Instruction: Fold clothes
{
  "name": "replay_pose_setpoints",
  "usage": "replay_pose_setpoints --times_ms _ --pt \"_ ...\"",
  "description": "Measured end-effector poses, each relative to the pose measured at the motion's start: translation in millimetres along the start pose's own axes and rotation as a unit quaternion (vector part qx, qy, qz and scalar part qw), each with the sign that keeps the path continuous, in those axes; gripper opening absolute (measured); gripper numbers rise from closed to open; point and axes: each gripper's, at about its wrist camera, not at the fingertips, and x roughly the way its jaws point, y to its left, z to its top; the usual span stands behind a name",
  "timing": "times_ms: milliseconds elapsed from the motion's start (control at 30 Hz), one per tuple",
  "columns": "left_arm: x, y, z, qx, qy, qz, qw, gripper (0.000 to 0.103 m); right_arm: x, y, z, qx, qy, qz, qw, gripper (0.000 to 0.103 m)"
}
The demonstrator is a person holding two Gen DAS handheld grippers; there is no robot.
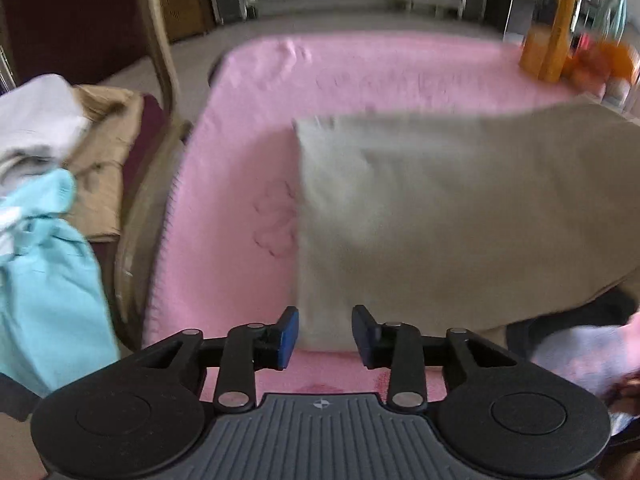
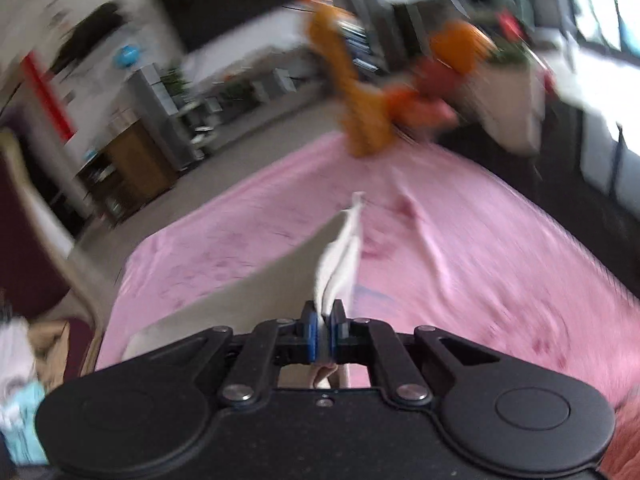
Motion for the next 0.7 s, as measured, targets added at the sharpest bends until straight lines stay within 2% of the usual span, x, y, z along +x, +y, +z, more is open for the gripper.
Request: replay_pose_setpoints --times_ms 133,233,300,400,533,633,700 --pt "-23 33 -3 -0.026 -0.046 0.010 0.9986 0.039 -7 78 -8 -0.094 0.000 0.049 0.994 0.006" --pt "-30 56 -6 -0.064 -0.068 0.009 0.9956 0.039 4 141 -30 -0.162 0.024 0.085 0.983 0.006" --pt "-28 69 -7 -0.088 -0.068 0.000 0.9938 0.039 20 176 -48 -0.205 0.051 0.099 0.972 0.006" --pt "-20 80 -12 -0.113 -0.058 0.005 0.9919 0.039 48 221 -77 -0.260 0.099 0.113 0.954 0.006" --pt "-21 93 -15 -0.137 -0.064 -0.005 0.9885 0.039 90 242 -105 -0.277 0.178 0.097 0.939 0.006" --pt "-23 94 -15 -0.146 -0.074 -0.012 0.9864 0.039 90 246 -107 -0.275 0.180 0.097 0.939 0.006" --pt "-24 96 -15 -0.156 -0.081 -0.017 0.9843 0.038 81 247 -102 -0.277 0.167 0.103 0.941 0.006"
